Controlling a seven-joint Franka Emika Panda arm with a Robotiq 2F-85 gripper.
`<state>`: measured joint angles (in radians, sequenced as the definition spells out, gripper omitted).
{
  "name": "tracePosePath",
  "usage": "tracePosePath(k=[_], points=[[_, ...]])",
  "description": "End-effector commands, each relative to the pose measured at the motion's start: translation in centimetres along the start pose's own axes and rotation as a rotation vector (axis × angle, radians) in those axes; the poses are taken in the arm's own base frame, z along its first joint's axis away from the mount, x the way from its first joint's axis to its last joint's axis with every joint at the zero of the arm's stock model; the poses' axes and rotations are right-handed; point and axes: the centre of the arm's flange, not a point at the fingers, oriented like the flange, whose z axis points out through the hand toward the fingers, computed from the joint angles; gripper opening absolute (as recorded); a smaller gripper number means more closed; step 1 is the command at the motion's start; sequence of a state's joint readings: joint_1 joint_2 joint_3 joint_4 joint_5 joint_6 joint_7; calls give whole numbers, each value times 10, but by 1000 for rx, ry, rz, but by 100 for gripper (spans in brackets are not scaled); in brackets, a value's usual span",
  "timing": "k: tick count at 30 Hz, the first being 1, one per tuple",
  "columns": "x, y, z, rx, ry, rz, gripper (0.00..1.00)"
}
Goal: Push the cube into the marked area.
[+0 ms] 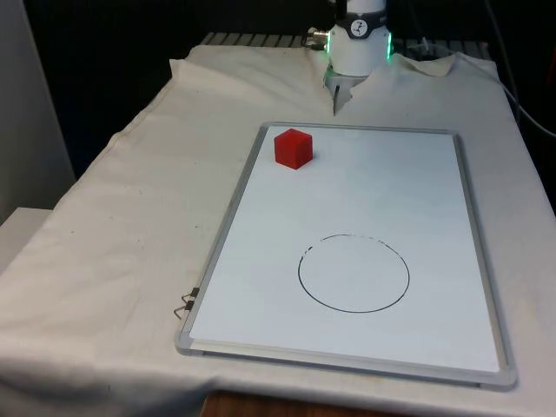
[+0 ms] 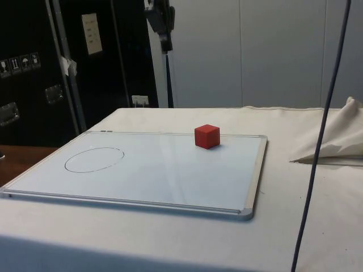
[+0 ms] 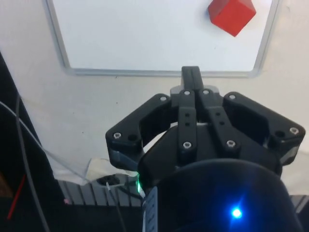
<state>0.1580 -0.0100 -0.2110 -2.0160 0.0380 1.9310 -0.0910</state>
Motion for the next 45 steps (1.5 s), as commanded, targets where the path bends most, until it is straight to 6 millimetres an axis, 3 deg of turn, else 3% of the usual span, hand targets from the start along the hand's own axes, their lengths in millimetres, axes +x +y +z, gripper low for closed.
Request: tracePosePath(k=[1, 18, 26, 28, 35, 45], points=[[-3, 2, 3, 2, 4, 0, 0], [-39, 26, 43, 19, 56, -6, 0], [-64, 51, 74, 29, 88, -16, 0], [-61, 49, 73, 28, 76, -14, 0], [-76, 77, 94, 31, 89, -34, 0], [-89, 102, 116, 34, 70, -57, 0]])
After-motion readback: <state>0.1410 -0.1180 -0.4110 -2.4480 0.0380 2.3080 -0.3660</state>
